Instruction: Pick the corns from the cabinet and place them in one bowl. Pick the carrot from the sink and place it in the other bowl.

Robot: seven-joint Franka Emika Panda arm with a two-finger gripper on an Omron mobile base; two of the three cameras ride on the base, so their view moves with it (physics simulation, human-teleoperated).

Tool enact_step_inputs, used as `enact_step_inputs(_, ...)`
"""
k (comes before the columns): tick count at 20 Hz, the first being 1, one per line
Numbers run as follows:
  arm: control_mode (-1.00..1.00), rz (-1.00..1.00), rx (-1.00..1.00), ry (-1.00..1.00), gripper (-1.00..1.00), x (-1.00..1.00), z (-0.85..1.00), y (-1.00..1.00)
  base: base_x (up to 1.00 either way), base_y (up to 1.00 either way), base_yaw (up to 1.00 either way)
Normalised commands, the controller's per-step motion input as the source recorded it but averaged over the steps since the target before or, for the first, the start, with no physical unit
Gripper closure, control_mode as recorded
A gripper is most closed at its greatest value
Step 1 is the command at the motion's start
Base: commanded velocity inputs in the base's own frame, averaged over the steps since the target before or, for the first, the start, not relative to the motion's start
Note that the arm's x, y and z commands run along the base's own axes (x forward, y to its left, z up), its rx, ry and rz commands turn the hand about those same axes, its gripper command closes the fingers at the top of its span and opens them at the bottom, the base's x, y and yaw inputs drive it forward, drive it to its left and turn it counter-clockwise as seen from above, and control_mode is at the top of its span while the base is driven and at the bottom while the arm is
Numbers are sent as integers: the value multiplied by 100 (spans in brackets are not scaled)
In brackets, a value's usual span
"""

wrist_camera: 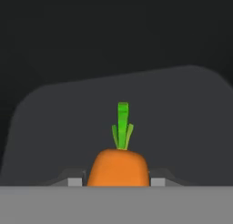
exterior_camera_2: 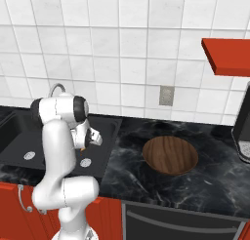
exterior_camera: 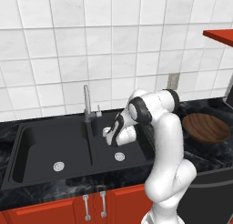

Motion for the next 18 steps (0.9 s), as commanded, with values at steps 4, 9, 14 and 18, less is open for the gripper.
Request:
enact_step_inputs(4,-100,0,0,0,100,-33,74,-17,0,0,0)
enact_step_inputs(9,-100,0,0,1,100,-22,74,-25,0,0,0)
enact_step_inputs(14,-100,0,0,2,100,-32,86,-32,0,0,0)
enact_step_inputs(18,-100,0,0,3,100,-56,99,-55,0,0,0)
